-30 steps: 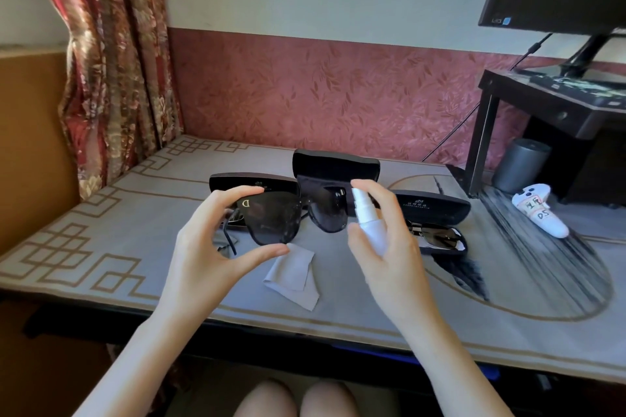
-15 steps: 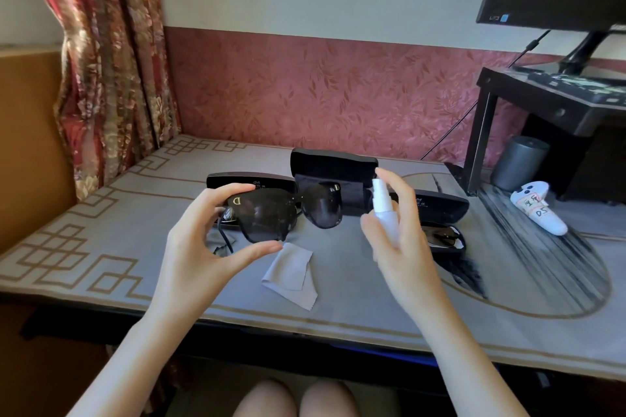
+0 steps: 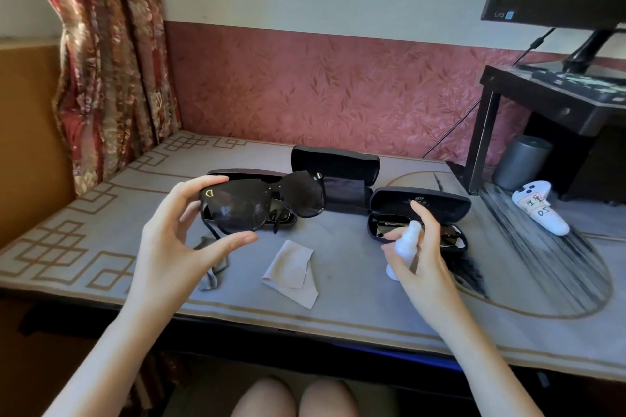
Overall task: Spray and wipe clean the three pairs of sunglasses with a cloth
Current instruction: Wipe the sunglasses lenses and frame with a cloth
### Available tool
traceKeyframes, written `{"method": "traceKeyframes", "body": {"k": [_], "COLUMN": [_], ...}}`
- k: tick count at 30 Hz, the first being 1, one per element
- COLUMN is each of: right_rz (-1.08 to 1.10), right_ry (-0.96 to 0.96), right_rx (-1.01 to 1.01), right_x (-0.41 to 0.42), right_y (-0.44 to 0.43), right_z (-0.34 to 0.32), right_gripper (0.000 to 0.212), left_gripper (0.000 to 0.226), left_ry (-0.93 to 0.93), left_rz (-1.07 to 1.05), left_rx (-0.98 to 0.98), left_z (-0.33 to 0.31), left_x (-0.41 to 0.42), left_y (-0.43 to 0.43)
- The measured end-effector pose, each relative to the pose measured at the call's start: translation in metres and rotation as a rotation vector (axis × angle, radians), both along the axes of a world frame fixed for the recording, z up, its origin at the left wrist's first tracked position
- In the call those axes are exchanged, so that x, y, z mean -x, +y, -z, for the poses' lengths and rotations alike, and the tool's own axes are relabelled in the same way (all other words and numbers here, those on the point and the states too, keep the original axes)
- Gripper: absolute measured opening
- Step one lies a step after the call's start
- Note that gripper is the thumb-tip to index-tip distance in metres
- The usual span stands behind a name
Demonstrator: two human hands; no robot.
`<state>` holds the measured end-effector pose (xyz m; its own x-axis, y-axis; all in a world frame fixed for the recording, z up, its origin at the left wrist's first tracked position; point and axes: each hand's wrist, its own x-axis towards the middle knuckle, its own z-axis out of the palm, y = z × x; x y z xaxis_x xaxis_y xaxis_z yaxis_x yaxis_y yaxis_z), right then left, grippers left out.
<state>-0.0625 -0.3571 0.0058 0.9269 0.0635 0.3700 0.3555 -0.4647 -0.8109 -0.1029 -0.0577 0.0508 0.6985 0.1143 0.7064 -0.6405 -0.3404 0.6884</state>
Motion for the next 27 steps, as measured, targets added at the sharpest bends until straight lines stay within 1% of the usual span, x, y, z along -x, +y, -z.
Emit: {"method": "traceKeyframes", "body": {"k": [3,4,5,6,8,10,11,12,14,15,17,19,21,24,27], "right_rz": [0.008,0.036,0.076,0.119,0.18,0.141,0.078,0.007,-0.112,-0.141,-0.192,-0.288,-0.337,-0.331,-0.344], "right_ry": [-0.004,-0.062,-0.149,-0.251,-0.428,-0.52,-0.488,-0.386,-0.117,-0.024,0.08,0.113,0.116,0.109,0.03], "right_rx": [-0.005,-0.008,-0.012,-0.03,-0.058,0.043,0.103,0.147,0.205,0.233,0.301,0.379,0.412,0.308,0.279], "right_x": [0.002,0.003,0.005,0.008,0.017,0.025,0.027,0.026,0.018,0.011,-0.002,-0.011,-0.016,-0.012,-0.001], "right_y": [0.0,0.002,0.003,0.005,0.012,0.026,0.035,0.044,0.062,0.069,0.079,0.086,0.09,0.098,0.12], "right_z": [0.002,0.001,-0.001,-0.006,-0.02,-0.032,-0.033,-0.031,-0.026,-0.021,-0.015,-0.014,-0.013,-0.013,-0.005], "right_gripper": [0.084,0.086,0.083,0.076,0.053,0.026,0.019,0.016,0.013,0.014,0.024,0.033,0.03,0.02,0.015], "left_gripper": [0.062,0.062,0.062,0.063,0.062,0.063,0.063,0.064,0.064,0.064,0.065,0.065,0.065,0.065,0.064], "left_ry": [-0.001,-0.002,-0.003,-0.005,-0.01,-0.014,-0.017,-0.018,-0.019,-0.024,-0.029,-0.027,-0.031,-0.035,-0.042], "left_rz": [-0.001,-0.001,0.0,0.002,0.008,0.012,0.015,0.017,0.023,0.03,0.035,0.035,0.031,0.012,-0.015], "left_rx": [0.007,0.009,0.01,0.012,0.02,0.028,0.034,0.043,0.062,0.065,0.063,0.063,0.059,0.061,0.071], "left_z": [0.002,0.002,0.003,0.003,0.003,0.004,0.004,0.005,0.006,0.006,0.006,0.005,0.005,0.002,0.001], "left_x": [0.0,0.0,0.001,0.001,0.001,0.001,0.001,0.001,0.0,0.001,0.001,0.001,0.001,0.001,0.001], "left_y": [0.003,0.004,0.005,0.005,0.007,0.009,0.009,0.01,0.012,0.013,0.014,0.015,0.017,0.02,0.025]}}
